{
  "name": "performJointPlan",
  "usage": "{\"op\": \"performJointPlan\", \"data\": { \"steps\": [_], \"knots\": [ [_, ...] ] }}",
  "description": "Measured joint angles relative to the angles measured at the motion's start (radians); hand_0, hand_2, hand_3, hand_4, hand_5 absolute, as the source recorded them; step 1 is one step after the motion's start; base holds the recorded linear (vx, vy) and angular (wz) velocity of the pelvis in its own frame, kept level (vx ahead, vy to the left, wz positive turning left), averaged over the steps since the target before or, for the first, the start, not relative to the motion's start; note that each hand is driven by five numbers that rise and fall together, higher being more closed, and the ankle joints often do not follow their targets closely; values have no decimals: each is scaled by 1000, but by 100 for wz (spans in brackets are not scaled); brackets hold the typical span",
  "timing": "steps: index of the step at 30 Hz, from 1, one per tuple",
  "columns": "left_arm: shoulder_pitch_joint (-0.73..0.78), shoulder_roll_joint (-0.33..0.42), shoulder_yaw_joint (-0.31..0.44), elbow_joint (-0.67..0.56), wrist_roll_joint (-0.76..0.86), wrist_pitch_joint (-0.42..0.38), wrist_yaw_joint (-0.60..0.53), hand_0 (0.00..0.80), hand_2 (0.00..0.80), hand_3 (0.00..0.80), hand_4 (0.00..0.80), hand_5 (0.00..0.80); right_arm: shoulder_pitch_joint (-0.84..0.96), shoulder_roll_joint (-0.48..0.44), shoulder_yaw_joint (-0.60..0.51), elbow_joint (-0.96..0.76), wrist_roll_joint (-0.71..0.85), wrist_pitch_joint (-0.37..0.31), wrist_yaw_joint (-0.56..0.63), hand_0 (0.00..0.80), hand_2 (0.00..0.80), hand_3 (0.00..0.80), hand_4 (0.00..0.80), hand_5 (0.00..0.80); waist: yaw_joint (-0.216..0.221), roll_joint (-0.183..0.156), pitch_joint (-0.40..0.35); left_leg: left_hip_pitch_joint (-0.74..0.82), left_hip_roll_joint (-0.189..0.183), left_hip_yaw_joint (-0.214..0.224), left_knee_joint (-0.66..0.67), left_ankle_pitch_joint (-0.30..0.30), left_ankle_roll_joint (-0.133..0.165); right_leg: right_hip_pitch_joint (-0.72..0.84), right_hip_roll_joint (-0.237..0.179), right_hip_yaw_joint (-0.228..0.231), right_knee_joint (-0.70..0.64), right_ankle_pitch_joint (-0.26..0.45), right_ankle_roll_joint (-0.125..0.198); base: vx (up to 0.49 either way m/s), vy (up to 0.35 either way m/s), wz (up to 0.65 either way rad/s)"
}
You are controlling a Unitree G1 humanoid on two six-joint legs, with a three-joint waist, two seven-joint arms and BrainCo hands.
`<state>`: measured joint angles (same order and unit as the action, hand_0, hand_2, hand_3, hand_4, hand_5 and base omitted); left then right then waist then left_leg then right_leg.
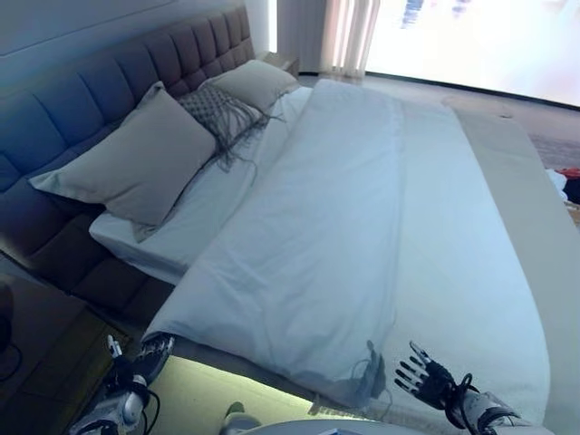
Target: Make the bed neatly
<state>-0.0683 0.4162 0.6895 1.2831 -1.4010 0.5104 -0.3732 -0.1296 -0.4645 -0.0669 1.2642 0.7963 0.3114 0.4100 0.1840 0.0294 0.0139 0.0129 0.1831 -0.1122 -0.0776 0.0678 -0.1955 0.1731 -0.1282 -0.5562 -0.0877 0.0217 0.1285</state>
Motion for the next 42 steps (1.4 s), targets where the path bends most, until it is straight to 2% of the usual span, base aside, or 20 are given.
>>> {"op": "performJointPlan", "data": {
  "steps": [2, 3, 5, 7, 8, 9, 12, 15, 17, 20, 25, 27, 31, 33, 34, 38, 42],
  "knots": [
    [41, 32, 2, -1, -30, -59, -14, 0, 0, 0, 0, 0, 7, -27, 0, 0, -1, 0, -3, 0, 0, 0, 0, 0, 15, -2, 15, -26, -11, -3, 14, 6, 8, 1, -4, 1, 1, -6, 4, -121, 56, 40],
    [56, 48, 3, -3, -43, -80, -20, 0, 0, 0, 0, 0, 6, -40, 0, 0, -1, 0, -4, 0, 0, 0, 0, 0, 36, 2, 37, -40, -13, -4, 28, 7, 8, 2, -4, 2, 1, -7, 4, -91, 16, 47],
    [86, 81, 4, -3, -56, -110, -21, 0, 0, 0, 0, 0, 6, -57, 0, 1, 1, 0, -7, 0, 0, 0, 0, 0, 69, 1, 84, -69, -21, -8, 58, 14, 16, 16, -3, 2, 3, -19, 5, 24, -48, 66],
    [108, 114, 4, 1, -55, -118, -21, 0, 0, 0, 0, 0, 10, -56, 0, 3, 1, 1, -6, 0, 0, 0, 0, 0, 89, -14, 106, -81, -24, -17, 62, 15, 23, 36, -5, 7, 15, -49, 6, 23, -50, 78],
    [123, 130, -5, 1, -55, -123, -20, 0, 0, 0, 0, 0, 18, -54, 1, 3, 3, -3, -5, 0, 0, 0, 0, 0, 106, -27, 112, -82, -26, -20, 72, 22, 18, 41, -6, 7, 33, -60, 8, 3, -44, 84],
    [143, 157, -11, 4, -52, -123, -18, 0, 0, 0, 0, 0, 14, -46, 2, 3, 7, -4, -2, 0, 0, 0, 0, 0, 117, -52, 121, -85, -31, -23, 81, 15, 22, 46, -17, 27, 62, -102, 8, 14, -33, 75],
    [151, 216, -22, 33, -43, -127, -8, 0, 0, 0, 0, 0, -4, -6, 2, 3, 25, -14, 2, 0, 0, 0, 0, 0, 153, -108, 158, -105, -35, -25, 143, -8, 18, 33, -31, 66, 147, -159, 12, 48, -18, 30],
    [154, 225, -22, 74, -26, -131, 16, 0, 0, 0, 0, 0, -33, 43, 1, 1, 36, -21, 11, 0, 0, 0, 0, 0, 166, -151, 177, -117, -41, -26, 212, -42, 17, 43, -37, 78, 173, -167, 11, 17, 34, -3],
    [149, 216, -20, 102, -13, -129, 21, 0, 0, 0, 0, 0, -41, 63, 1, -5, 37, -21, 26, 0, 0, 0, 0, 0, 160, -150, 181, -119, -45, -25, 243, -65, 21, 51, -45, 78, 185, -170, 12, 19, 33, -4],
    [145, 211, -21, 111, 22, -138, 17, 0, 0, 0, 0, 0, -25, 72, 2, -2, 34, -20, 42, 0, 0, 0, 0, 0, 153, -132, 188, -126, -52, -19, 284, -84, 32, 52, -55, 85, 194, -174, 9, 101, 17, -5],
    [163, 210, -37, 120, 290, -273, -8, 0, 0, 0, 0, 0, 35, 68, 1, -4, -2, -20, 77, 0, 0, 0, 0, 0, 121, -110, 178, -75, -59, 6, 275, -81, 41, 83, -71, 109, 195, -175, 10, 95, 16, -10],
    [167, 209, -90, 119, 420, -353, -6, 0, 0, 0, 0, 0, 59, 67, 1, -6, -29, -20, 90, 0, 0, 0, 0, 0, 98, -102, 153, -71, -59, 15, 269, -78, 46, 80, -74, 114, 197, -174, 11, 39, -7, -13],
    [186, 178, -302, 106, 664, -484, 29, 0, 0, 0, 0, 0, 98, 47, 5, -49, -87, -17, 107, 0, 0, 0, 0, 0, 50, -76, 89, -49, -51, 56, 246, -70, 52, 60, -84, 154, 196, -163, 24, -12, -39, -28],
    [191, 163, -398, 91, 750, -524, 54, 0, 0, 0, 0, 0, 109, 32, 19, -77, -120, -17, 112, 0, 0, 0, 0, 0, 23, -66, 58, -36, -43, 79, 220, -63, 52, 43, -83, 177, 192, -158, 23, -26, -75, -38],
    [198, 152, -435, 71, 781, -536, 68, 0, 0, 0, 0, 0, 116, 20, 37, -98, -136, -16, 119, 0, 0, 0, 0, 0, 21, -63, 43, -29, -40, 93, 197, -54, 50, 29, -84, 193, 192, -155, 21, -46, -122, -41],
    [191, 94, -581, 10, 884, -554, 110, 0, 0, 0, 0, 0, 125, 7, 72, -133, -170, -15, 127, 0, 0, 0, 0, 0, -30, -62, 11, 13, -20, 152, 86, 3, 39, -9, -68, 235, 166, -132, 16, -45, -152, -39],
    [169, -4, -715, -13, 970, -567, 157, 0, 0, 0, 0, 0, 155, 41, 87, -140, -174, -24, 127, 0, 0, 0, 0, 0, -66, -60, -5, 47, -6, 200, -1, 39, 31, -19, -50, 247, 100, -82, 21, -5, -144, -36]
  ]
}}
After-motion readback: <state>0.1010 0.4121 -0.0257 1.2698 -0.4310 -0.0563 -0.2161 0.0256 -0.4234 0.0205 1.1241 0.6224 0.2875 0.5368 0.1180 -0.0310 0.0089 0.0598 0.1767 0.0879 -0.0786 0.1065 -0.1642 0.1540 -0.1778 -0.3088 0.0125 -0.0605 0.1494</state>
